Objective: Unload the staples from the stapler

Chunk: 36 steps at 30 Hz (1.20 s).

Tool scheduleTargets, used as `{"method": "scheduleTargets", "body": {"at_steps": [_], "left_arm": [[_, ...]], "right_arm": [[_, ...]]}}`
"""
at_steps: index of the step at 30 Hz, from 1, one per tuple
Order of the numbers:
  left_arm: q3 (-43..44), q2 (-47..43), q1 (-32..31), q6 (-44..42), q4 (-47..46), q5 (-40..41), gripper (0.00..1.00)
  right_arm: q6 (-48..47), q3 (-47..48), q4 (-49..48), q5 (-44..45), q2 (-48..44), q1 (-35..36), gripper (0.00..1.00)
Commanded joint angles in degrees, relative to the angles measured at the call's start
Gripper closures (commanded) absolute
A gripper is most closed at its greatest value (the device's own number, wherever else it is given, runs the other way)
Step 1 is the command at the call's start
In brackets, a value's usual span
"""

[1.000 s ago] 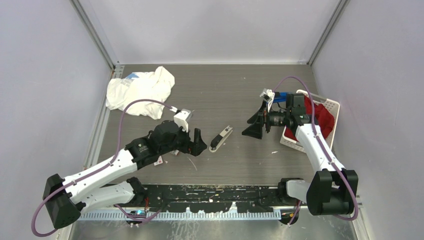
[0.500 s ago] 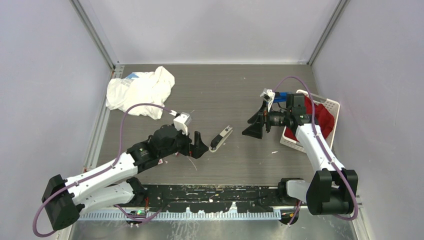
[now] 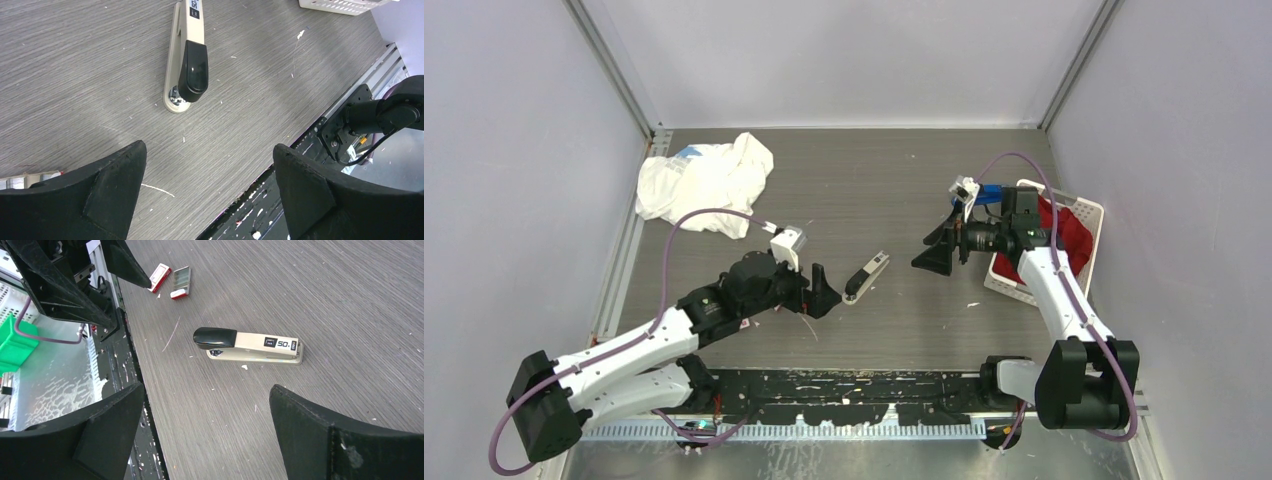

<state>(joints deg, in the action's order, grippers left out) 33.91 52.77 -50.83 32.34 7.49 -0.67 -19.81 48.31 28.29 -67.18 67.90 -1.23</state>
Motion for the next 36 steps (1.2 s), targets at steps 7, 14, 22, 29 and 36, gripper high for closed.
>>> {"method": "scheduleTargets", "body": {"at_steps": [7, 14, 22, 29, 36], "left_arm": [[2.76, 3.64, 0.09, -1.55, -4.76, -1.4, 0.05], [3.09, 4.16, 0.04, -2.12, -4.35, -1.1, 0.06], [5.2, 4.15, 0.06, -2.81, 0.52, -0.51, 0.07], [4.5, 2.58, 0.09, -1.74, 0.97, 0.91, 0.08], [7.28, 2.47, 0.04, -1.28, 4.08, 2.45, 0.08]], "right_arm": [[-1.01, 0.96, -0.99, -1.85, -2.37, -0.34, 0.0], [-1.13, 0.91, -1.11, -1.46, -2.53, -0.35, 0.0], [-1.37, 0.61, -1.55, 0.19, -1.79, -0.43, 0.0], [-1.05, 0.59, -1.51, -0.4, -1.56, -0.45, 0.0], [-0.86, 0.58, -1.62, -0.67, -2.36, -0.41, 0.0]]}}
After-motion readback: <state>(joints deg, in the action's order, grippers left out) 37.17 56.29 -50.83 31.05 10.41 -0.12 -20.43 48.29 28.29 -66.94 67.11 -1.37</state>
